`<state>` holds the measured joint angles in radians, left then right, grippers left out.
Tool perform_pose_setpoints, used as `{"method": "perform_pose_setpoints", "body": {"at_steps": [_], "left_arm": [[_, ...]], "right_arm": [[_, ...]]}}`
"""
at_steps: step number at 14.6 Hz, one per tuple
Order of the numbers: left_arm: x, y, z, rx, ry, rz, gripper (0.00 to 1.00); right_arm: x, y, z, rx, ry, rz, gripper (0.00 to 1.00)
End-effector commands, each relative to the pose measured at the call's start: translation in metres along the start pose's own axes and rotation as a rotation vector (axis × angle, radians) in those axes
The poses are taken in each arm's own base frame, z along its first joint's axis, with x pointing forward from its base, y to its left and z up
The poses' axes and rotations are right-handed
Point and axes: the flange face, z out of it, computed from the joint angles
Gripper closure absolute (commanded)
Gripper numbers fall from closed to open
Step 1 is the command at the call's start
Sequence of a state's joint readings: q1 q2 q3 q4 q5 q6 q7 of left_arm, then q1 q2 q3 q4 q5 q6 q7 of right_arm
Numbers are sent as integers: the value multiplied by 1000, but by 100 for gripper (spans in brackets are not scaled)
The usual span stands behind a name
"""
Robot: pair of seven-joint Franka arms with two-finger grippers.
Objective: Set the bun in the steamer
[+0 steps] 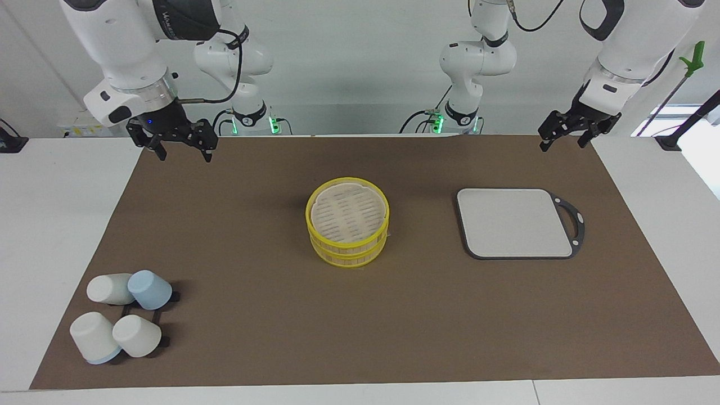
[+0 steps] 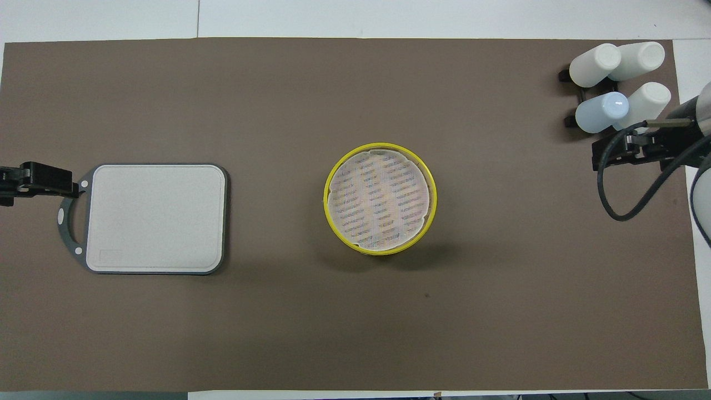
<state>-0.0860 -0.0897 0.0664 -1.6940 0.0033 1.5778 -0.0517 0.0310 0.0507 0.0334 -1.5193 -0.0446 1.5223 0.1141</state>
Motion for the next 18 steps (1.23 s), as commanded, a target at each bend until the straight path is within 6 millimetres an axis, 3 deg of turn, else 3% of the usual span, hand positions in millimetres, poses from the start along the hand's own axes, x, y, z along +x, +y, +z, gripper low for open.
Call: {"method": "perform_pose_setpoints", "body": {"at_steps": [1,6,11,18], "left_arm": [[-5,-4,-2,-8,5,9,0],[-5,-4,-3,-8,5,9,0],[-5,-4,-2,-8,3,9,0],[-5,-3,-2,-7,3,11,0]], "right_arm": [[2,17,1,25,42,12,0],[5,16,-1,18,46,14,0],[-11,26,-9,25,50,27,0],[-11,43,-6,27,53,54,0]]}}
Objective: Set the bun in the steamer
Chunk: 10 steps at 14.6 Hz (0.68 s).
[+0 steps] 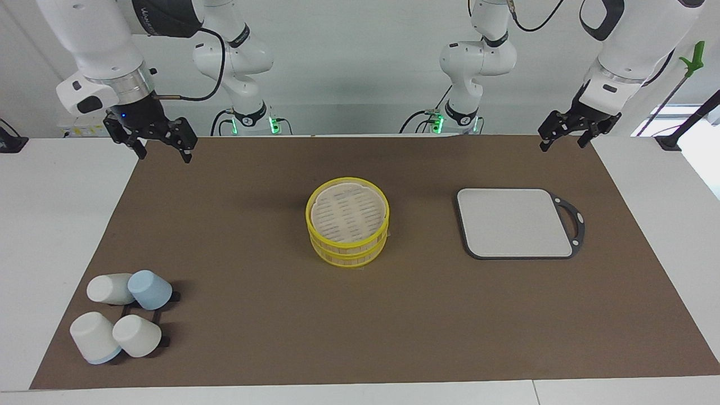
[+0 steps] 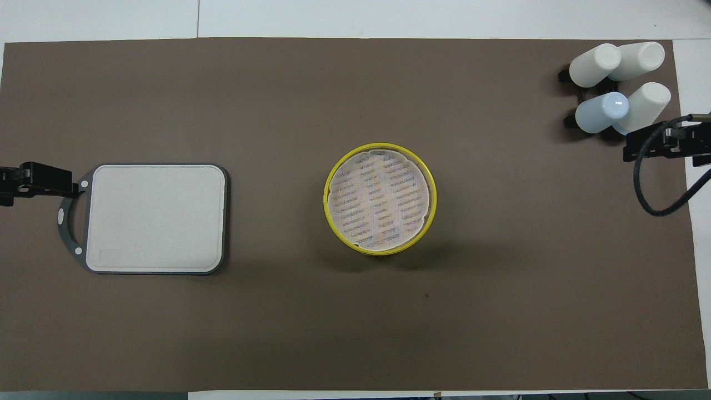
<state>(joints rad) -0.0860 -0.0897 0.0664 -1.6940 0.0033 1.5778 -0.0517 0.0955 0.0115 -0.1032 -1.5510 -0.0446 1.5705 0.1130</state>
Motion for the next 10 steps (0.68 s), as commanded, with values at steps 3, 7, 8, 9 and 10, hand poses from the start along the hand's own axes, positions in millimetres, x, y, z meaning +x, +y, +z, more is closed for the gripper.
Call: {"method": "perform_pose_setpoints", "body": {"at_steps": [3,7,8,9,10], "left_arm": [[-5,-3,-2,-7,3,11,0],[-5,-3,-2,-7,3,11,0],[-5,-3,-2,-7,3,11,0],[-5,-3,-3,-8,5,11,0],[-5,-3,-2,-7,3,11,0]], "right_arm": [[-7,1,5,21,-3,-20,0],[-7,-2,4,23,2,-24,0],[-6,2,4,24,9,-18,0],[-5,5,4,24,10,-12,0],[-5,5,4,23,11,-12,0]]}}
